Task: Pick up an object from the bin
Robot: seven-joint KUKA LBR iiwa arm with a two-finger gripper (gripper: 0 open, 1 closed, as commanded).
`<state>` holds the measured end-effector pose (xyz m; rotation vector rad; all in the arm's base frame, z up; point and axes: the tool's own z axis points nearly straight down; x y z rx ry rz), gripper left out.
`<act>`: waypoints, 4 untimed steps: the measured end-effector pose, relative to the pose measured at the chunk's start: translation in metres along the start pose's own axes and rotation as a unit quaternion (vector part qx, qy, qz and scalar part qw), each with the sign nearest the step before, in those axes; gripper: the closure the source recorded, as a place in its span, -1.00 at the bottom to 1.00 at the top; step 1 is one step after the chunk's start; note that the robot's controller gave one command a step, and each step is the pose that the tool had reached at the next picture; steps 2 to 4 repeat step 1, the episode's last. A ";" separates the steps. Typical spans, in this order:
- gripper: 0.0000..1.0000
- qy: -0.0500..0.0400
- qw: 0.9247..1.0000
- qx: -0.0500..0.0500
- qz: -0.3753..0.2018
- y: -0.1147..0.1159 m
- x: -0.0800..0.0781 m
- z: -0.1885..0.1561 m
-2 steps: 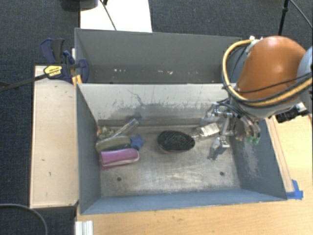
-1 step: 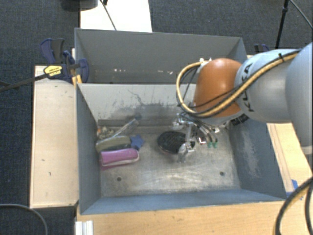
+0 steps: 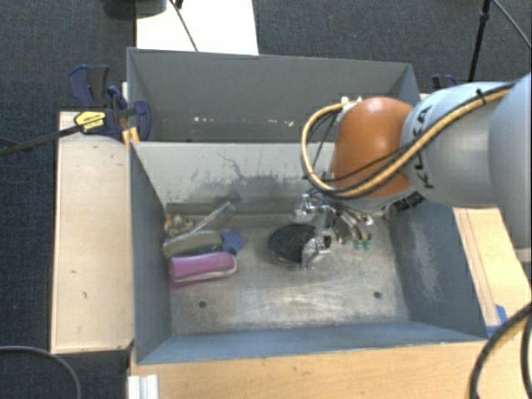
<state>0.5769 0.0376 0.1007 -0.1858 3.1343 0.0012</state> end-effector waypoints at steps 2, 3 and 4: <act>1.00 -0.004 1.000 0.000 -0.002 0.026 0.004 -0.136; 1.00 -0.004 1.000 0.000 -0.002 0.026 0.004 -0.136; 1.00 -0.004 1.000 0.000 -0.002 0.026 0.004 -0.136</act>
Offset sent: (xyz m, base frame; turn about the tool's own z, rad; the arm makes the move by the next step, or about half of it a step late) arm -0.0085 0.0246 0.1306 -0.0008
